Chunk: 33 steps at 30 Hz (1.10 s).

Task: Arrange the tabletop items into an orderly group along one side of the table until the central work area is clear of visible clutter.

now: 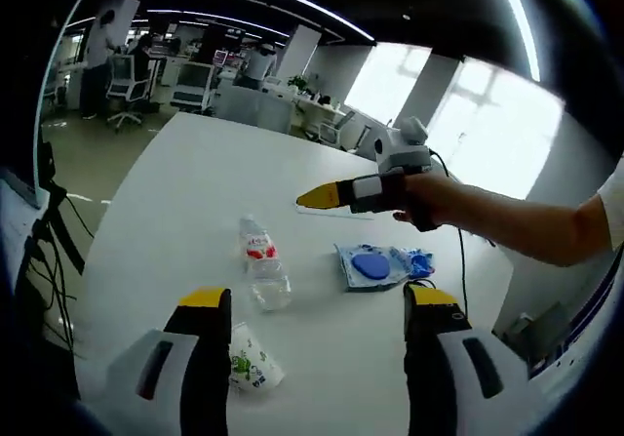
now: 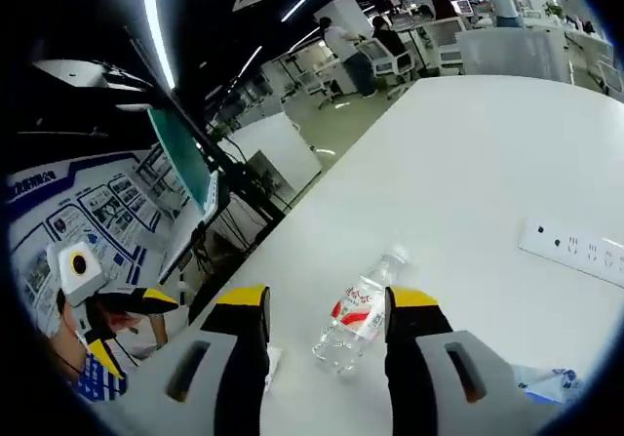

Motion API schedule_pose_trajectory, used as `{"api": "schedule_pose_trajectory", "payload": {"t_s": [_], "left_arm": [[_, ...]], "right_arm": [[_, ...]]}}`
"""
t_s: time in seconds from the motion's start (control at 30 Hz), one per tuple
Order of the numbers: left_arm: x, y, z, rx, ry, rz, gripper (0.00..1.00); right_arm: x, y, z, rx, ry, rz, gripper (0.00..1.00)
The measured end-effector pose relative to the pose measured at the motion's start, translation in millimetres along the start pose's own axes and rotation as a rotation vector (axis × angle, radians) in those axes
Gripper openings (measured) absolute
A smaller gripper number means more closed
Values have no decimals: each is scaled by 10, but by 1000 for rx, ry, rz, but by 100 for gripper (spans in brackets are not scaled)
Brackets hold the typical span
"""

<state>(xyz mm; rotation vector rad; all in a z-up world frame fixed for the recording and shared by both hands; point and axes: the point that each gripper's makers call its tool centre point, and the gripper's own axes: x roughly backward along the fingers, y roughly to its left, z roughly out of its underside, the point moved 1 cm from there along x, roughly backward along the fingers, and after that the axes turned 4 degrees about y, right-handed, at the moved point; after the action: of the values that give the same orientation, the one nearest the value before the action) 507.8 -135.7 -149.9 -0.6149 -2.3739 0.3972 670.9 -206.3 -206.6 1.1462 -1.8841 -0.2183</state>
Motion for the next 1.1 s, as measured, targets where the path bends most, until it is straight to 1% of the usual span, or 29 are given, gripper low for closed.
{"api": "schedule_pose_trajectory", "payload": {"t_s": [0.03,0.07,0.1,0.13,0.2,0.3,0.33,0.4,0.43,0.47,0.5,0.53,0.57,0.6,0.7,0.73,0.8,0.83,0.9,0.97,1.1], "left_arm": [[-8,20,-3,1,-2,0,73],[-14,35,-6,1,-4,1,73],[-24,52,-5,3,-8,4,73],[-33,69,0,6,-9,6,73],[-50,104,16,12,-12,8,73],[-61,136,21,19,-17,11,72],[-62,138,11,18,-24,14,72],[-66,143,-3,26,-35,18,72],[-68,133,-2,26,-37,20,72],[-72,131,-3,26,-39,24,72],[-74,135,1,25,-40,23,72],[-79,148,9,23,-39,21,71],[-80,152,12,23,-41,21,71],[-81,157,11,24,-45,23,71],[-87,179,30,27,-46,23,71],[-90,191,32,31,-50,22,71],[-97,202,33,40,-56,25,71],[-95,197,27,41,-57,24,70],[-99,201,14,38,-66,25,71],[-117,214,4,41,-74,25,70],[-138,213,-10,51,-88,29,70]], "right_arm": [[-81,-70,-11,-34,11,-6,44],[-136,-99,-31,-57,8,-24,42],[-174,-135,-38,-84,13,-29,42],[-234,-204,-67,-92,10,-30,42],[-303,-269,-62,-116,31,-30,42],[-413,-350,-76,-114,60,-30,42],[-458,-368,-77,-125,73,-42,42],[-523,-321,-32,-208,117,-105,42],[-557,-346,-30,-216,122,-108,42],[-595,-375,12,-230,156,-115,42],[-625,-396,30,-222,169,-121,41],[-660,-422,57,-241,183,-120,39],[-688,-439,63,-236,186,-125,36],[-717,-465,83,-255,212,-138,35],[-777,-479,44,-261,201,-157,37],[-800,-474,70,-277,222,-167,37],[-853,-528,100,-265,236,-164,38],[-863,-537,140,-273,258,-167,38],[-900,-588,130,-257,255,-166,38],[-938,-616,146,-265,263,-174,38],[-993,-689,127,-280,260,-187,37]]}}
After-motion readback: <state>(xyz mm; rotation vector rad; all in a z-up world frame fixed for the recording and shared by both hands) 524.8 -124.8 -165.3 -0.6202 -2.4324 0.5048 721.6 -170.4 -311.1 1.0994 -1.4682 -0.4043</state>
